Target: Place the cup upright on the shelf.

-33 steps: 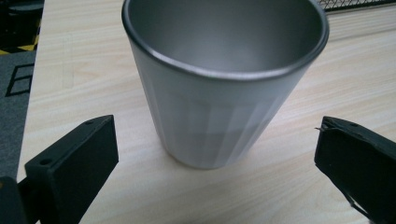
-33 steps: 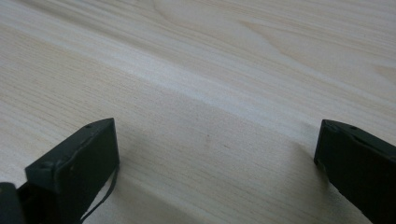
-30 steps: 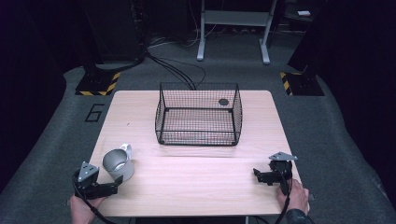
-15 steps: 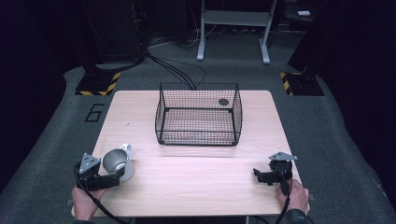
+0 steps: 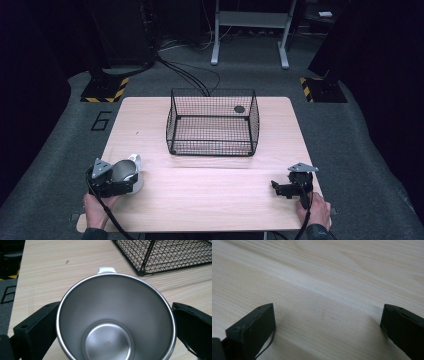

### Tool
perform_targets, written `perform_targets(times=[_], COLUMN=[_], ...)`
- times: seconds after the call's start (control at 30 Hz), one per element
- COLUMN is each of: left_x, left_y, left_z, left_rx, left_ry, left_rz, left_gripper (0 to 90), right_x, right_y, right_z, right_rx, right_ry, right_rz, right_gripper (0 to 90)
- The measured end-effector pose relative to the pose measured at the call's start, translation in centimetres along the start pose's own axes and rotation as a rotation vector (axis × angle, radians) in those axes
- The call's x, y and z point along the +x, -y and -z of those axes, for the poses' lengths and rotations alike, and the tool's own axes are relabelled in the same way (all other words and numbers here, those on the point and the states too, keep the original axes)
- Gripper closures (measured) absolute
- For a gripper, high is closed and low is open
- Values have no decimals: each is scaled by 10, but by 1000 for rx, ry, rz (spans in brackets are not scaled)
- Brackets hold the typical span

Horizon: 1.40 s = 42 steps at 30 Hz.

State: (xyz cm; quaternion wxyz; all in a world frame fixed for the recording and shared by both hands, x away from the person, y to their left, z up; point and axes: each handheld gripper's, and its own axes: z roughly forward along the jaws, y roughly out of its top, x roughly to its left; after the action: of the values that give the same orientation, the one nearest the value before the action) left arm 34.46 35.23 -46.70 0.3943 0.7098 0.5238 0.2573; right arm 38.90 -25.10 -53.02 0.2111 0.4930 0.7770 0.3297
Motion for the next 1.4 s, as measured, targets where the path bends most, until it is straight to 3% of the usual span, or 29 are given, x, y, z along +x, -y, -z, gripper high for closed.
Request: perform_targets(times=[0.8, 1.07, 1.4], left_x=[-2, 2, -5], left_y=[0, -3, -12], left_z=[-6, 2, 12], left_rx=[-10, -20, -31], left_ry=[-42, -28, 4], left_rz=[6, 18, -5], left_gripper=[58, 59, 59], right_x=[0, 0, 0], right_y=[0, 0, 0], right_z=[0, 0, 0], right_rx=[7, -2, 6], right_ry=[-3, -1, -2], right_rz=[-2, -4, -3], right_gripper=[0, 0, 0])
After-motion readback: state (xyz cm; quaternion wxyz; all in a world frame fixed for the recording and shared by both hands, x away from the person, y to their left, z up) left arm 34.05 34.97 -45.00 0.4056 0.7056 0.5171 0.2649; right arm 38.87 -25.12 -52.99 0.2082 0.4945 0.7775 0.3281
